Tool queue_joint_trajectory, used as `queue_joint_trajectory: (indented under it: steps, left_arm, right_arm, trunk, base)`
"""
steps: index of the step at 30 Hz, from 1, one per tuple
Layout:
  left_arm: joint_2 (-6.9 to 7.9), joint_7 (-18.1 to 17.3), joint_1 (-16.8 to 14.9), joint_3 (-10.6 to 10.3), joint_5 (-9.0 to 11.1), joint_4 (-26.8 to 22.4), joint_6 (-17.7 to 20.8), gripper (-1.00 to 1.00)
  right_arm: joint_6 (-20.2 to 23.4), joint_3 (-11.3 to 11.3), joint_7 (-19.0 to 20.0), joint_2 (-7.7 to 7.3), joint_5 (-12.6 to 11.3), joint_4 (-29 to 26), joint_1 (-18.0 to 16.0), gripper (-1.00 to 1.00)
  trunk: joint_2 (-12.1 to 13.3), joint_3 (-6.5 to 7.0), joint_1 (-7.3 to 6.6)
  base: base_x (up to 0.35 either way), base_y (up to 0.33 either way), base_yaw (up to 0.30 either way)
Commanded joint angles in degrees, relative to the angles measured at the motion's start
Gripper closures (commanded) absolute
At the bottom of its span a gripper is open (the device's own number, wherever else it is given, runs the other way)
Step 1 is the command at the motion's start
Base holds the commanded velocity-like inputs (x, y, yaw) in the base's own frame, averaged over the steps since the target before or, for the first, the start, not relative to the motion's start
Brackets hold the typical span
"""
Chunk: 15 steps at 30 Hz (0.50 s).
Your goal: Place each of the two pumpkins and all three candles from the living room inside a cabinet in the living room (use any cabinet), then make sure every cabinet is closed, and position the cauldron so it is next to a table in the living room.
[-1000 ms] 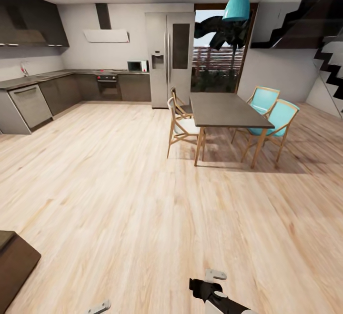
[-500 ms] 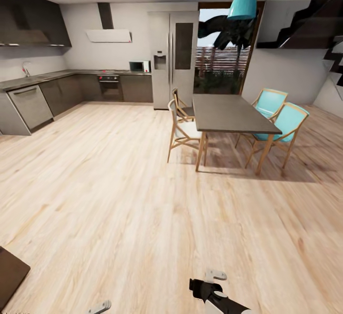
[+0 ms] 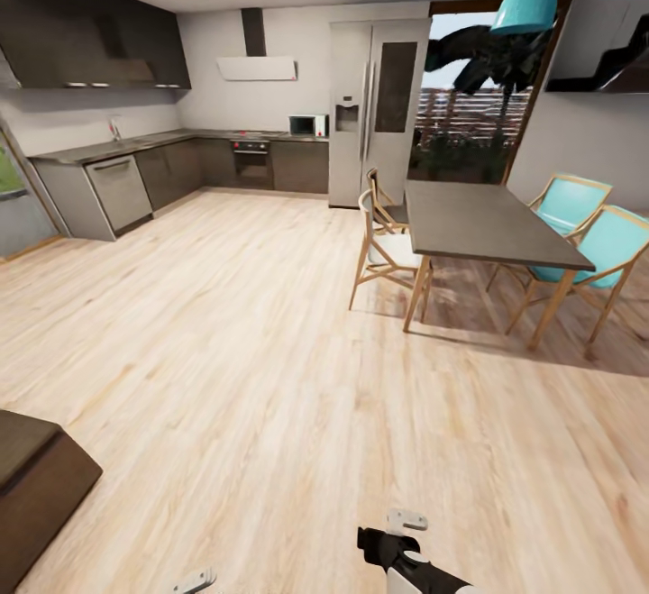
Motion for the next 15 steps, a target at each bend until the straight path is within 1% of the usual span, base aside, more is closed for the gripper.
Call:
queue_joint_trajectory:
  steps: [1, 15]
  left_arm:
    - [0.09, 0.55, -0.04, -0.49, 0.36, -0.12, 0.18, -1.0]
    - [-0.01, 0.56, -0.04, -0.5, 0.33, -0.1, 0.19, -1.0]
  right_arm:
    - [-0.21, 0.49, -0.31, -0.01, -0.51, -0.09, -0.03, -1.0]
    - [-0.35, 0.51, -0.31, 0.03, -0.48, -0.09, -0.03, -1.0]
  trunk:
    - [-0.04, -0.06, 0.0]
    - [-0.04, -0.06, 0.0]
  base:
    - [0.0, 0.0, 0.292]
    - [0.0, 0.0, 0.292]
